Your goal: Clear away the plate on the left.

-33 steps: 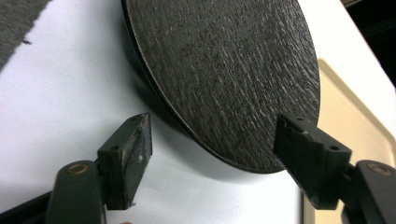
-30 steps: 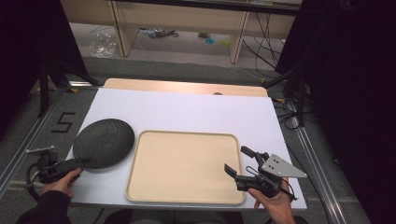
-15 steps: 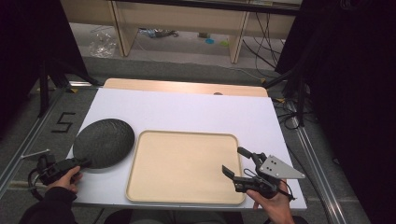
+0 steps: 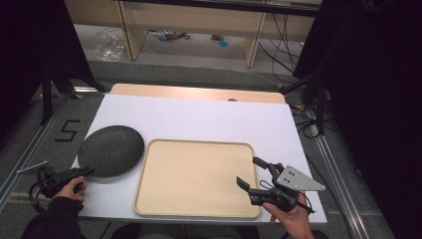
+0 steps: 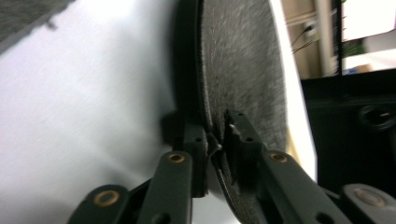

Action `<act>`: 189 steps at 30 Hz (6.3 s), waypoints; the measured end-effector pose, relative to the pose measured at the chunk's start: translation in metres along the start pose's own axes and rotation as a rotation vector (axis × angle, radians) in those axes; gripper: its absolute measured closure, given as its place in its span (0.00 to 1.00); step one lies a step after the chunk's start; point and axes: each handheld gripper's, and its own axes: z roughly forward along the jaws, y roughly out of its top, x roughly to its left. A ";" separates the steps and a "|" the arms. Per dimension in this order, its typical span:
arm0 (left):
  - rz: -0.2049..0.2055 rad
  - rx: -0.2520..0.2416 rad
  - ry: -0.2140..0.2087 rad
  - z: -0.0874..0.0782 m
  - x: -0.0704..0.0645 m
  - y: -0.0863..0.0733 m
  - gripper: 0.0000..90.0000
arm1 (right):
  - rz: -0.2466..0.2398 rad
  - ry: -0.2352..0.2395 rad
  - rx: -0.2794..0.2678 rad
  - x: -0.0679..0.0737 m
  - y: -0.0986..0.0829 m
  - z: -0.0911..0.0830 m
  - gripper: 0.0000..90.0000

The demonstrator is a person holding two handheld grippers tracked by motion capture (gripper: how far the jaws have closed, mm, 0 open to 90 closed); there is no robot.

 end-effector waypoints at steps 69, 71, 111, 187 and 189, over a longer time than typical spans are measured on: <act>0.006 0.056 -0.225 0.008 -0.031 -0.018 0.93 | 0.002 -0.014 -0.045 -0.002 0.001 -0.002 0.23; 0.014 0.064 -0.202 0.009 -0.033 -0.020 0.93 | 0.001 -0.014 -0.039 -0.002 0.002 -0.003 0.23; 0.106 0.410 -0.238 0.066 -0.077 -0.102 0.92 | 0.012 -0.010 -0.051 -0.003 0.002 -0.004 0.23; 0.674 0.653 0.008 0.077 -0.110 -0.152 0.62 | 0.004 -0.005 -0.035 -0.003 0.002 -0.004 0.23; 0.711 0.651 0.025 0.075 -0.113 -0.152 0.59 | 0.003 -0.005 -0.027 -0.003 0.002 -0.004 0.23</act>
